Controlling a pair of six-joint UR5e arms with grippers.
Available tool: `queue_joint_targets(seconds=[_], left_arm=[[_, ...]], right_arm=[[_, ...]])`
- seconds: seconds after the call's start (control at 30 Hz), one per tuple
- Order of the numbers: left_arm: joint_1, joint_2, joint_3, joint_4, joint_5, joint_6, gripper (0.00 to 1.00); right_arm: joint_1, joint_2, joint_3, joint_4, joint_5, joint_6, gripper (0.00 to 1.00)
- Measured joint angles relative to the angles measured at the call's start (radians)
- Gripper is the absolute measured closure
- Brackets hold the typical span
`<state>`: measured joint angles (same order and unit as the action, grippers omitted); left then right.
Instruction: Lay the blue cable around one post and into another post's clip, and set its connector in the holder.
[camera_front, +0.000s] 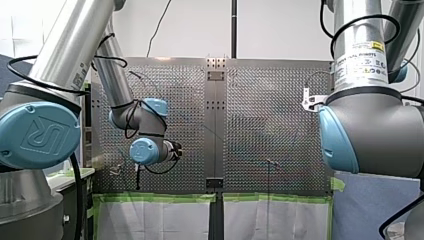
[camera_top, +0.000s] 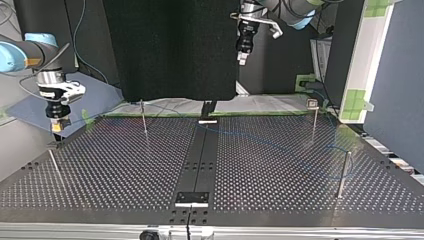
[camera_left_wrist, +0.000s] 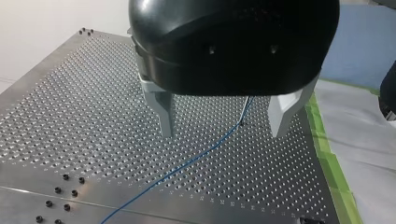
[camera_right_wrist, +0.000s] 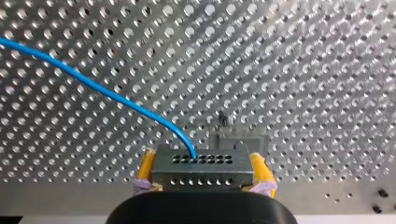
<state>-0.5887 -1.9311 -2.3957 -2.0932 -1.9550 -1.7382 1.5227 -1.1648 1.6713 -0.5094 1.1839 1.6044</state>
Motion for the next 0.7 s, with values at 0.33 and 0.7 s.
queue_joint_targets(seconds=[0.33,0.7], left_arm=[[0.009,0.0,0.002,-0.012,-0.006,0.011,0.0],[0.011,0.0,0.007,-0.038,-0.04,0.022,0.0]], right_arm=[[0.007,0.001,0.011,-0.075,0.074,0.068,1.0],[-0.034,0.002,0.016,-0.171,0.115,0.123,1.0]])
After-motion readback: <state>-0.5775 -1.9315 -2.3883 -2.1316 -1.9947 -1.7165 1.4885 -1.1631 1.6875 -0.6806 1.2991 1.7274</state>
